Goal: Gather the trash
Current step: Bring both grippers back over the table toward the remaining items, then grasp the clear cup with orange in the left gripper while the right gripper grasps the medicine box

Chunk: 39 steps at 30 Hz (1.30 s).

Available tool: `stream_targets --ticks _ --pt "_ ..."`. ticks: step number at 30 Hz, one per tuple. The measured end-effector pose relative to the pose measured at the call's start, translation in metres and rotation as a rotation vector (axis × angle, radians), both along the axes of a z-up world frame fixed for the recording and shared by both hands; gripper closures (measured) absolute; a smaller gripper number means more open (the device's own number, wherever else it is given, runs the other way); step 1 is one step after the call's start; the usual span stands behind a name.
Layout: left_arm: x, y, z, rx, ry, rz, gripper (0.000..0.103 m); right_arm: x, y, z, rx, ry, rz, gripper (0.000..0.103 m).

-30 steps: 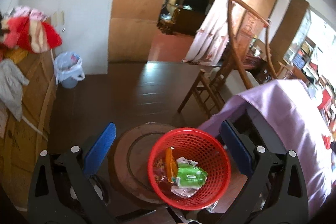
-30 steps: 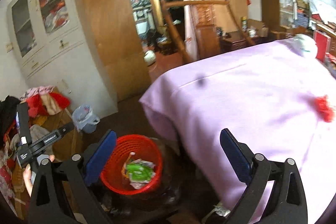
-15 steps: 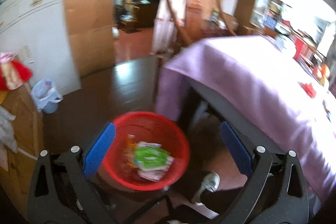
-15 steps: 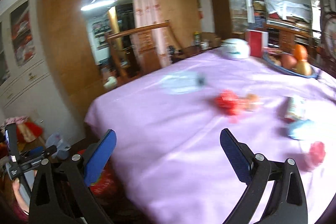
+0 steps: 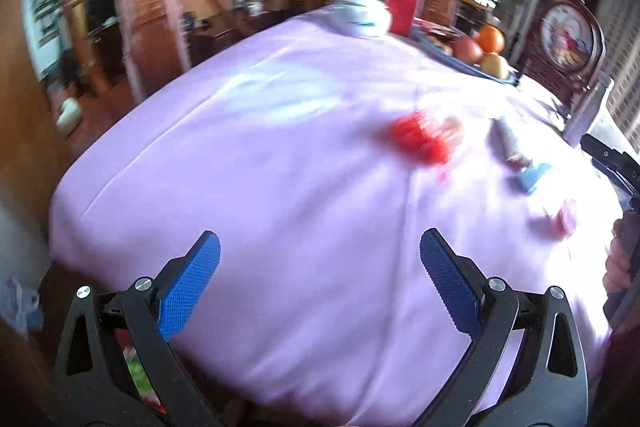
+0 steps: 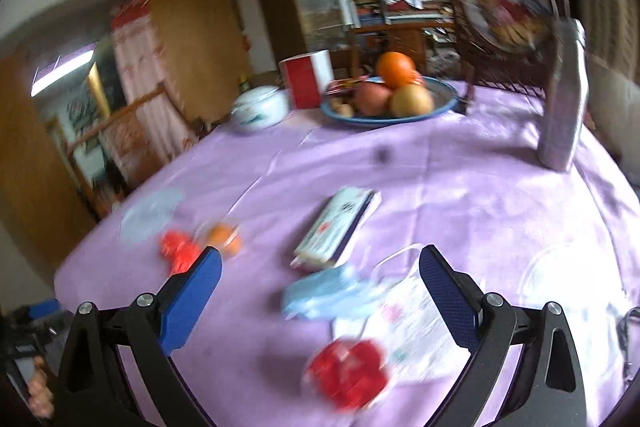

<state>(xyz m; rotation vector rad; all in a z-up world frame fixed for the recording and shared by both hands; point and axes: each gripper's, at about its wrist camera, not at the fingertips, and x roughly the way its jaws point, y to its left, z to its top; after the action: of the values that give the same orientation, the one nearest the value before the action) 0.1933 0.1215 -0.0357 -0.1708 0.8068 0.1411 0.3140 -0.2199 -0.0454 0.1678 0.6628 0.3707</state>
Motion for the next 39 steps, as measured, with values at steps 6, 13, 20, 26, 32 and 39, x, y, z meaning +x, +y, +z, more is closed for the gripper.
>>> stream_targets --ticks 6,13,20,26,32,39 --pt "0.086 -0.071 -0.003 0.102 0.049 -0.124 0.007 0.03 -0.039 -0.011 0.047 0.007 -0.087 0.006" --pt "0.168 -0.13 -0.024 0.234 0.065 -0.178 0.006 0.05 -0.072 -0.022 0.183 0.097 -0.161 0.006" --pt "0.197 -0.124 -0.05 0.164 0.107 -0.186 0.007 0.054 -0.077 -0.028 0.24 0.14 -0.165 0.006" --pt "0.186 -0.106 -0.041 0.17 0.061 -0.158 0.043 0.048 -0.058 -0.029 0.145 0.124 -0.122 0.006" --pt "0.186 -0.087 -0.036 0.088 0.061 -0.134 0.046 0.044 -0.049 -0.032 0.101 0.132 -0.097 0.006" --pt "0.194 -0.07 -0.039 -0.035 0.107 -0.131 0.042 0.058 -0.018 -0.02 0.166 0.176 -0.069 0.006"
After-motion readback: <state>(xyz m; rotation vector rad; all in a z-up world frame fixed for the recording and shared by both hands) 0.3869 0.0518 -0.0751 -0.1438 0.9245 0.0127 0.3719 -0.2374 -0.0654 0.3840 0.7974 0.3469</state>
